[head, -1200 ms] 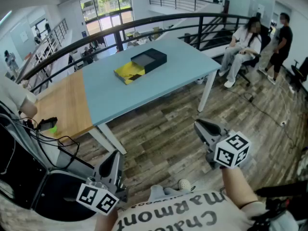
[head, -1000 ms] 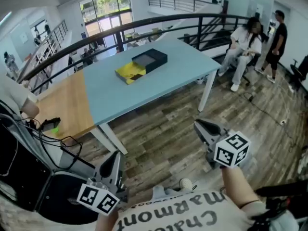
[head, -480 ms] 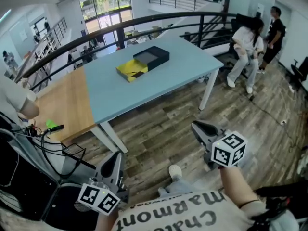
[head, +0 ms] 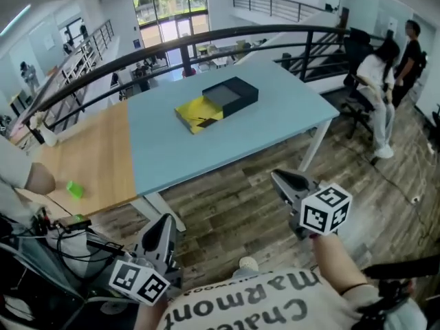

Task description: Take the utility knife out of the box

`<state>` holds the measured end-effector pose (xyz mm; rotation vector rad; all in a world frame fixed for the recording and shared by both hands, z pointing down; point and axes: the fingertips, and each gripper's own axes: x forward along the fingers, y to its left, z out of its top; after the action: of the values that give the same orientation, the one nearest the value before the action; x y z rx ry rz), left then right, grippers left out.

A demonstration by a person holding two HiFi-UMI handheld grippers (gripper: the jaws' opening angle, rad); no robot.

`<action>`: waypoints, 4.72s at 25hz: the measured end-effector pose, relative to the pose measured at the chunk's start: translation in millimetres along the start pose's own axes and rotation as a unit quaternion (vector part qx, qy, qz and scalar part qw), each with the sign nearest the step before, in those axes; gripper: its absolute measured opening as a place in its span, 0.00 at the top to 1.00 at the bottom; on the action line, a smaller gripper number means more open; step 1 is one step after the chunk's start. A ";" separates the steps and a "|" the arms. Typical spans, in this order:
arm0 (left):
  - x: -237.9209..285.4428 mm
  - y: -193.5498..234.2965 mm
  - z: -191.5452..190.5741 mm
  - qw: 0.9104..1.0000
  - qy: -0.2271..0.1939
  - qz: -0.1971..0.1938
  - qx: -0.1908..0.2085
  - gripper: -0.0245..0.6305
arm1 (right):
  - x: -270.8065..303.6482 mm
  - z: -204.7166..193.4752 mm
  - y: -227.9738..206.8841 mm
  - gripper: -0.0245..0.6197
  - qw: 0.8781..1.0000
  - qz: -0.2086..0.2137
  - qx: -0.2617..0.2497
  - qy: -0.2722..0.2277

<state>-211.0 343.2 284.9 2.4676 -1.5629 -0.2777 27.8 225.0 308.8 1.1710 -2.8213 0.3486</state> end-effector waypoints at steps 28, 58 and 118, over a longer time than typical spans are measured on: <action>206.8 32.1 -16.9 1.000 0.010 0.016 -0.003 0.96 | 117.8 18.3 -158.3 0.89 0.998 0.055 0.004 0.038; 400.8 169.1 48.1 1.000 -0.007 -0.002 -0.003 0.96 | 307.5 104.6 -249.4 0.89 0.996 0.085 -0.012 0.037; 517.8 311.0 -82.2 0.943 0.264 0.047 0.196 0.96 | 492.5 -2.5 -274.8 0.89 0.949 0.226 0.072 0.205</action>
<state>-240.6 -249.6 424.0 2.4237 -1.5874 0.7188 -127.0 -302.6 434.2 0.3783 -2.6811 0.7383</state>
